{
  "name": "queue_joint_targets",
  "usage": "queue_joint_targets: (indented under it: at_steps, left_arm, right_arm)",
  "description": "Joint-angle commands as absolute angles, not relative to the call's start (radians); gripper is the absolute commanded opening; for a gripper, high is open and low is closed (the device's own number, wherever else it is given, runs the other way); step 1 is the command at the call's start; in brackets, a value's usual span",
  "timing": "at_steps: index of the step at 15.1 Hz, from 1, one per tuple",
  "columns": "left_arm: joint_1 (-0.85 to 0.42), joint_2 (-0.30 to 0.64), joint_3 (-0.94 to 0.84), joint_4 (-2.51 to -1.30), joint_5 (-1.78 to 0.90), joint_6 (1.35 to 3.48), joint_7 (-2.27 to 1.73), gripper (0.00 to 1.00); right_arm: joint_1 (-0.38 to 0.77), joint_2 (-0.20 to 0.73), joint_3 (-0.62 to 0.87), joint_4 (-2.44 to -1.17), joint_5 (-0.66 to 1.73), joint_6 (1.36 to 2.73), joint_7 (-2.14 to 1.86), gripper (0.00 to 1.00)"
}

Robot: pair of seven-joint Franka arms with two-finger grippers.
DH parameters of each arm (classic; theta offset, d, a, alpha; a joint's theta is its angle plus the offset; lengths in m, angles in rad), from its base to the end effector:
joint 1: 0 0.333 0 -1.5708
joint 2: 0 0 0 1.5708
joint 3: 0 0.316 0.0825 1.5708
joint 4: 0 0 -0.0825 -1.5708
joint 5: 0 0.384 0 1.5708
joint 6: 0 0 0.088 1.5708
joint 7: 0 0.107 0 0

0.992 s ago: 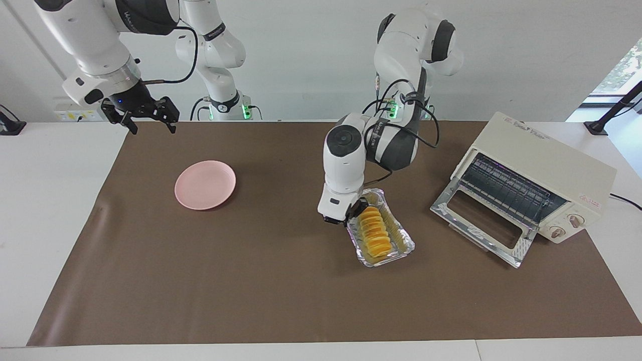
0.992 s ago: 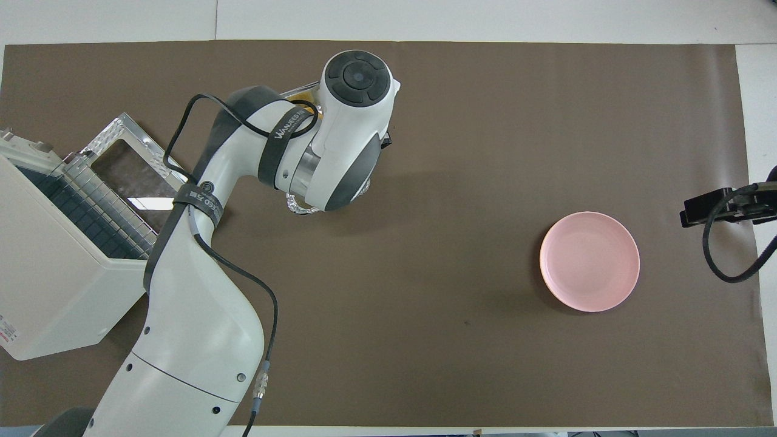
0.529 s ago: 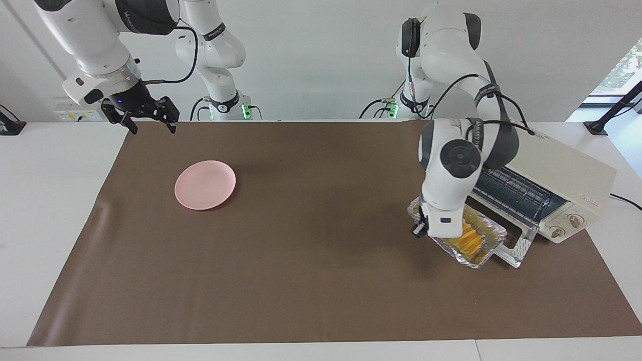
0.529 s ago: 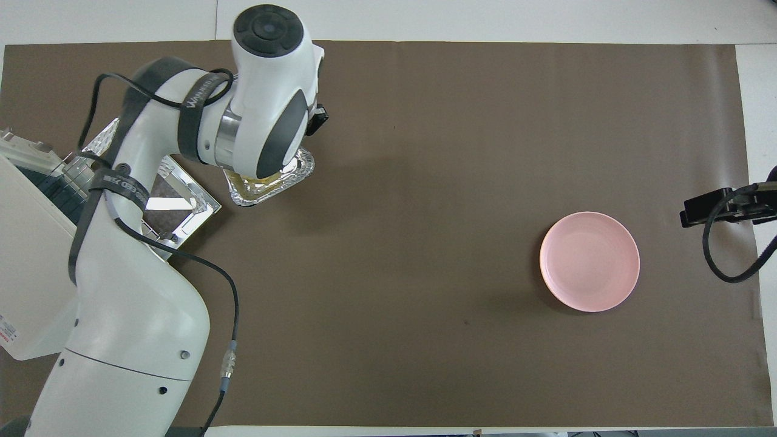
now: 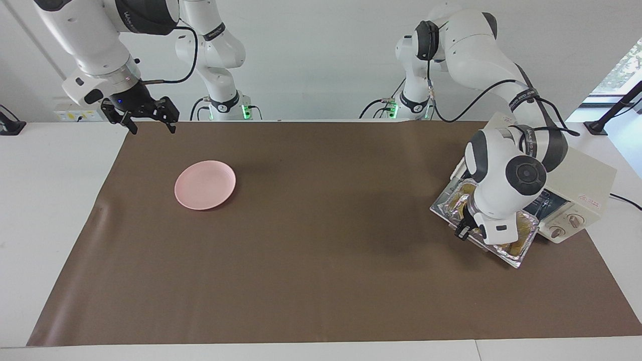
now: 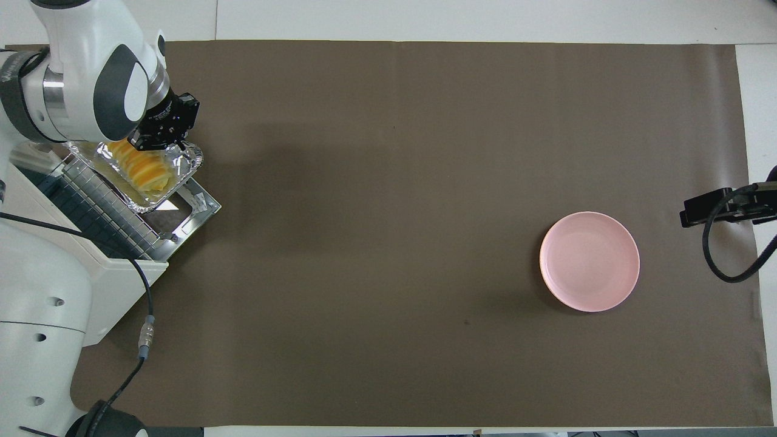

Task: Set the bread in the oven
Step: 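Carry the foil tray with the left gripper toward the oven opening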

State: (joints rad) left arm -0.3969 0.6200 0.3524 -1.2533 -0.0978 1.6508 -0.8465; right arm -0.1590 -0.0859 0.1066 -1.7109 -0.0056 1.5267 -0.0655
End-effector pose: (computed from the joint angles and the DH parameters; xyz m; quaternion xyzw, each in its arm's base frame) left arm 0.6960 -0.0980 0.4008 -0.9200 -0.3766 0.0603 0.0900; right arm 0.5196 -0.0256 0.6011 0.9987 0.0061 -0.0497 0.0044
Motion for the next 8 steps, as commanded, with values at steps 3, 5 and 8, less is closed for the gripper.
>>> queue_joint_targets:
  at_steps: [3, 5, 8]
  left_arm:
    - [-0.399, 0.491, 0.385, -1.403, -0.107, 1.638, -0.861, 0.0]
    - [-0.397, 0.434, 0.394, -1.478, -0.106, 1.658, -0.858, 0.0]
    - [-0.397, 0.413, 0.397, -1.511, -0.103, 1.675, -0.851, 0.0]
  right_arm:
    - [-0.17, -0.109, 0.114, -1.73, -0.015, 1.516, -0.092, 1.0]
    - [-0.172, -0.109, 0.115, -1.73, -0.014, 1.516, -0.092, 1.0]
    - [-0.172, -0.109, 0.115, -1.73, -0.015, 1.516, -0.092, 1.0]
